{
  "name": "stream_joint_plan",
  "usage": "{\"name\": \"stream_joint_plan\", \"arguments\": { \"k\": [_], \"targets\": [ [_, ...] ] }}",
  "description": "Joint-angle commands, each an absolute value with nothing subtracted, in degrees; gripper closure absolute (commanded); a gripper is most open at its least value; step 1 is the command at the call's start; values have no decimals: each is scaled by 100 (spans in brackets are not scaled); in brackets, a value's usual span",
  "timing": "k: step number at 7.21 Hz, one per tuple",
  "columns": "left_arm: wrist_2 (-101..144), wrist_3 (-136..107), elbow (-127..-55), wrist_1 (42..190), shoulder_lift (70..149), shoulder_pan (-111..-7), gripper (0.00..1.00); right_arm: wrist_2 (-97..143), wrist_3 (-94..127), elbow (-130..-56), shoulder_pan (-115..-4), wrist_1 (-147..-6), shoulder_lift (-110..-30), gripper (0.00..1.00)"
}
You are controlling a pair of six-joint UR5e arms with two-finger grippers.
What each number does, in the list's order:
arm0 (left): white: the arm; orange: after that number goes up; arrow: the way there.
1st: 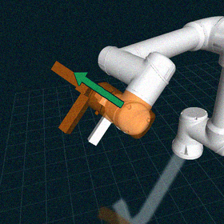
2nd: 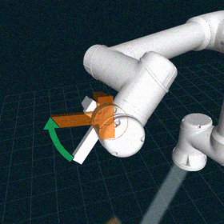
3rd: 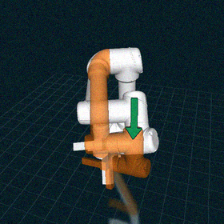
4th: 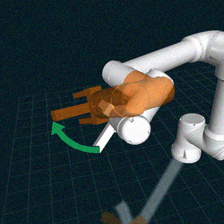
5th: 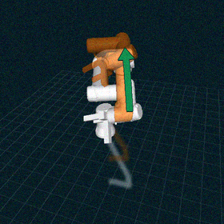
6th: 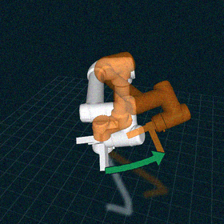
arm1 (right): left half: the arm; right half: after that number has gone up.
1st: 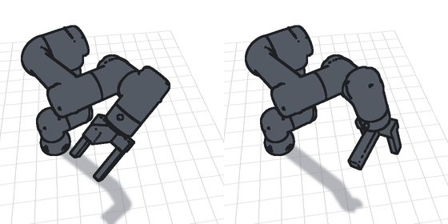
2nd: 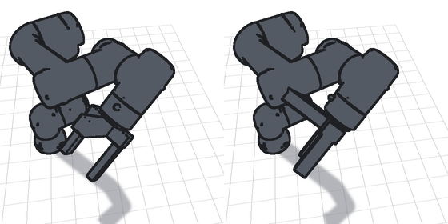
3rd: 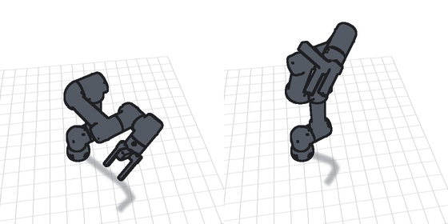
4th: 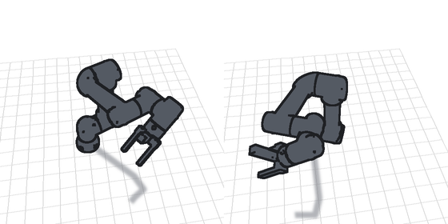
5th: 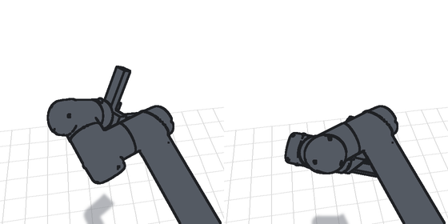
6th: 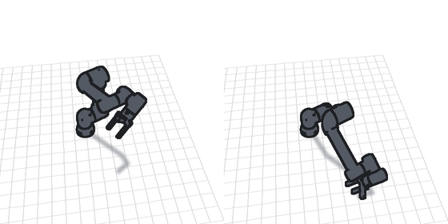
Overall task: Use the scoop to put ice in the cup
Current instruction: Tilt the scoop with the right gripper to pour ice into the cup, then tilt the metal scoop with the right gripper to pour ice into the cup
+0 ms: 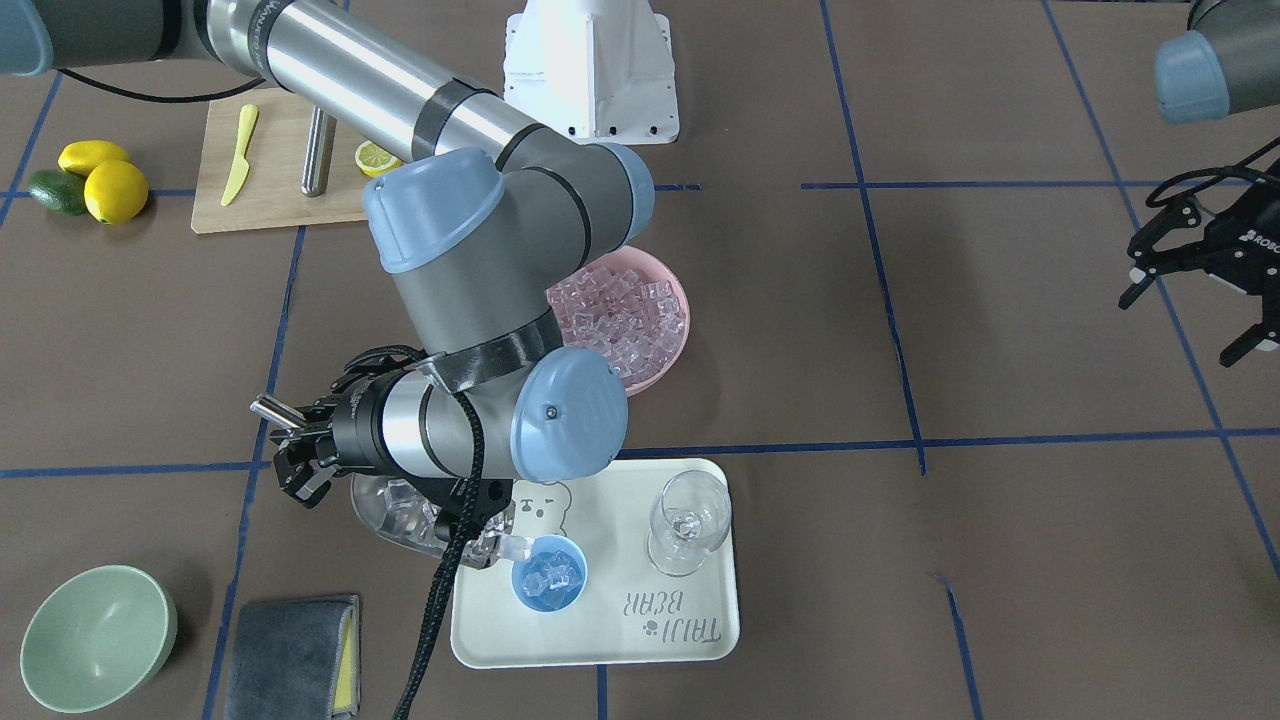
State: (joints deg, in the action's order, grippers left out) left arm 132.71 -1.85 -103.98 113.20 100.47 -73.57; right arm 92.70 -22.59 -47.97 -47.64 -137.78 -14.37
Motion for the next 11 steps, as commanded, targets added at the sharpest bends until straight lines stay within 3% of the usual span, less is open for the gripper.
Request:
{"name": "stream_joint_plan", "arguments": {
  "k": [1, 11],
  "targets": [
    [13271, -185, -10389, 11320, 10063, -7356, 0, 9229, -2259, -4790, -4764, -13781, -1415, 100],
    [13271, -185, -10371, 11320, 10081, -7356, 0, 8719, -2294, -4799, -4755, -14440, -1284, 100]
  ]
}}
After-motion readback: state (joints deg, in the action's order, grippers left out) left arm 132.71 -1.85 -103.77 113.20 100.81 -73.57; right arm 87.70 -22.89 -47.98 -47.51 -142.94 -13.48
